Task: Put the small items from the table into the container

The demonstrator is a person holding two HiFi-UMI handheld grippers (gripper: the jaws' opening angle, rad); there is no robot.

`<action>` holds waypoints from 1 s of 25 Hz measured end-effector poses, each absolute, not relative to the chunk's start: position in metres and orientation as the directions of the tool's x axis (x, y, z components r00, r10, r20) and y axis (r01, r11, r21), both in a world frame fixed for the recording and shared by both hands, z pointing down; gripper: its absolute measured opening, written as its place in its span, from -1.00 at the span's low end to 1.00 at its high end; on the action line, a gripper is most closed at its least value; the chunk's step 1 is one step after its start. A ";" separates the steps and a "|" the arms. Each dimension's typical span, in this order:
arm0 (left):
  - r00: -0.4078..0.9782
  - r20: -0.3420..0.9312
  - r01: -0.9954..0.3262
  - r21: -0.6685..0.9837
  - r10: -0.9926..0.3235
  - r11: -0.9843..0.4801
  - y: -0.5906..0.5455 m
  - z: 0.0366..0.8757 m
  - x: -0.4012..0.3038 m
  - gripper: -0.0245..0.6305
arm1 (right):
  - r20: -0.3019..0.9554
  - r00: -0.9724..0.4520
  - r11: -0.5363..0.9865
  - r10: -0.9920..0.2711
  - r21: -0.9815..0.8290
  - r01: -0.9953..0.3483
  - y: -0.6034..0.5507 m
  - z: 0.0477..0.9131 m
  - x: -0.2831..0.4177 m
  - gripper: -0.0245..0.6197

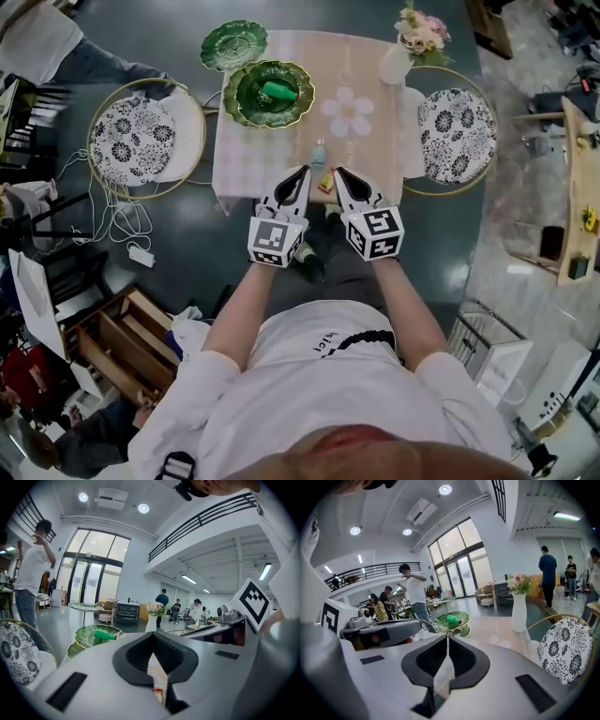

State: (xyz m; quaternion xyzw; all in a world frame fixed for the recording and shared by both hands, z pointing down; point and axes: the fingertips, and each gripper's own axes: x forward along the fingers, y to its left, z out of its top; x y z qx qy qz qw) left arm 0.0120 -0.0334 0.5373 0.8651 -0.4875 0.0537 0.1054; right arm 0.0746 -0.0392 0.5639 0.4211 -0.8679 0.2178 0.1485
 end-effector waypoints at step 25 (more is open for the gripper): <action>0.515 0.252 -0.857 0.182 -0.820 -0.482 -0.080 0.670 -0.015 -0.90 | 0.747 -0.494 0.376 -0.445 -0.345 -0.860 -0.092 0.771 0.044 -0.34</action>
